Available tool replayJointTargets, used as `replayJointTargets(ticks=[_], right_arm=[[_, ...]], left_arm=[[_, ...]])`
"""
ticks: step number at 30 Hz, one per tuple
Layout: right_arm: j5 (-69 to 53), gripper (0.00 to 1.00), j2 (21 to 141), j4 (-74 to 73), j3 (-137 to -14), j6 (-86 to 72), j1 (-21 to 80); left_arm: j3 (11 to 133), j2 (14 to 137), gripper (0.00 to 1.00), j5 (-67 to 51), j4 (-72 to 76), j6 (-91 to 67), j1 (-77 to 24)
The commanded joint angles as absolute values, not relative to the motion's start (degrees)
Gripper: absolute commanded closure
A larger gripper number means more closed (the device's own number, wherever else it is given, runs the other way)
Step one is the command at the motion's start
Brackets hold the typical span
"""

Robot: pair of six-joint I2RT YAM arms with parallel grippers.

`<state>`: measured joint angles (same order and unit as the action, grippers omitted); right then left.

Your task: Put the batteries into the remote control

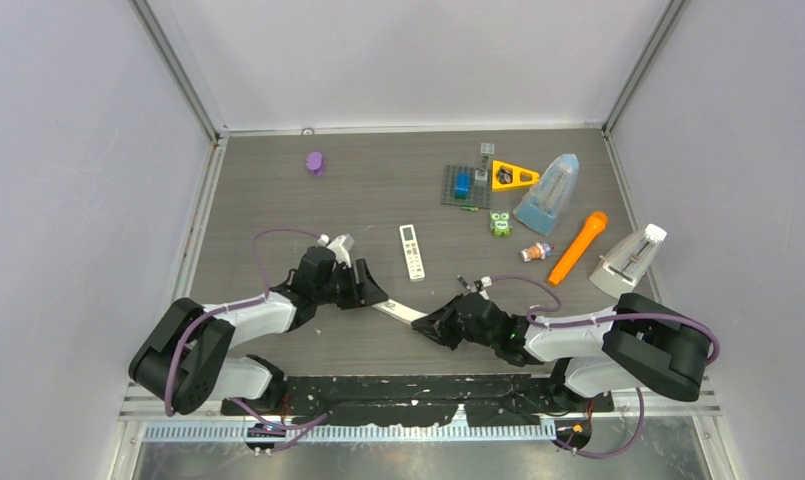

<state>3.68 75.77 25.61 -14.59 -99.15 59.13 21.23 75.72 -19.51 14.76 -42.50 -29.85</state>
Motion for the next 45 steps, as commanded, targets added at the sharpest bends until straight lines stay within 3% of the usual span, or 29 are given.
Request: replayJointTargets(ticks=[1,8,14,20,27,36,41,45], right_arm=[[4.48,0.95,77.81,14.17,-13.28,-99.59,59.06],[3.90,0.95,78.43,14.95,-13.09,-99.99,58.95],[3.55,0.95,78.47,14.60,-13.25,-99.88,59.00],[3.93,0.90,76.49,11.12,-14.48,-98.89,58.98],[4.63,0.77,72.90,5.47,-15.89,-98.53,58.68],[6.33,0.50,66.58,-2.72,-18.40,-97.29,58.56],[8.55,0.41,60.90,-8.77,-19.36,-95.79,58.54],[10.78,0.39,58.82,-10.35,-19.76,-94.16,58.27]], left_arm=[[18.77,77.07,0.45,-19.19,5.84,-38.61,-30.10],[19.60,77.24,0.51,-19.17,2.30,-36.46,-30.15],[21.06,80.58,0.50,-17.26,-0.57,-37.47,-30.48],[21.11,81.95,0.55,-14.76,-3.04,-37.62,-31.90],[22.86,84.89,0.58,-12.11,-6.17,-37.88,-34.49],[25.29,87.94,0.60,-7.87,-10.06,-38.54,-36.52],[25.73,88.85,0.61,-7.63,-10.38,-38.58,-36.73],[25.78,88.86,0.61,-7.47,-10.29,-38.50,-36.88]])
